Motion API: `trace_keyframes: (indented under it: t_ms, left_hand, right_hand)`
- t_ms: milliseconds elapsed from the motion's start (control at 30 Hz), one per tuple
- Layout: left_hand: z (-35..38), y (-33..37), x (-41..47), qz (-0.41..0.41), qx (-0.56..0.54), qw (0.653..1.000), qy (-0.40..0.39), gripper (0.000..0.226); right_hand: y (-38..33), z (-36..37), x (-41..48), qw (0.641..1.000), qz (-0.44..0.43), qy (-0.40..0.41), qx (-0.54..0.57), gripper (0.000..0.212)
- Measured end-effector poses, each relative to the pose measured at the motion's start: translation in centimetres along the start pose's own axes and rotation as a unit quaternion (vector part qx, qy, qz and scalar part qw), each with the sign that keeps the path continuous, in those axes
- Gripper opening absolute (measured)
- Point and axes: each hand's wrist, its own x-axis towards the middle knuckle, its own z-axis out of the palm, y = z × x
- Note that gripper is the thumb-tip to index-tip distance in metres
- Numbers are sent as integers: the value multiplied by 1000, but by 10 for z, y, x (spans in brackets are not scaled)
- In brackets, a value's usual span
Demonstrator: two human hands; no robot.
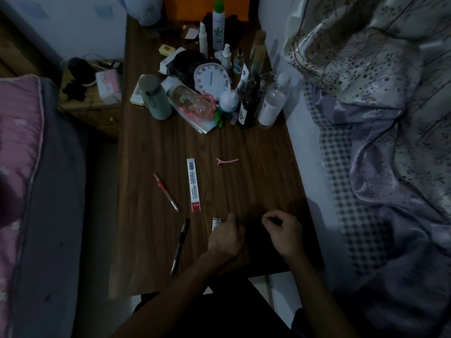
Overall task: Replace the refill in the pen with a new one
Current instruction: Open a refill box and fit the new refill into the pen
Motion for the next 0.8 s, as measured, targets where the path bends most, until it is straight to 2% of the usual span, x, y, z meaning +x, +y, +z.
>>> trace_keyframes:
  t_ms: [133, 367, 600, 800]
  left_hand:
    - [-31, 1, -18, 61, -48, 996, 41, 11]
    - [-74, 10, -52, 82, -110, 986, 94, 24]
    - [-106, 14, -83, 111, -127, 979, 114, 26]
    - [-128, 17, -101, 131, -107, 977, 126, 26]
  right_hand:
    - [-27, -1, -7, 998, 7, -24, 61, 19]
    - [-76, 8, -21, 987, -15, -28, 156, 24]
    - [-116, 17, -43, 972, -85, -116, 185, 22]
    - [-135, 21, -55, 963, -134, -146, 183, 16]
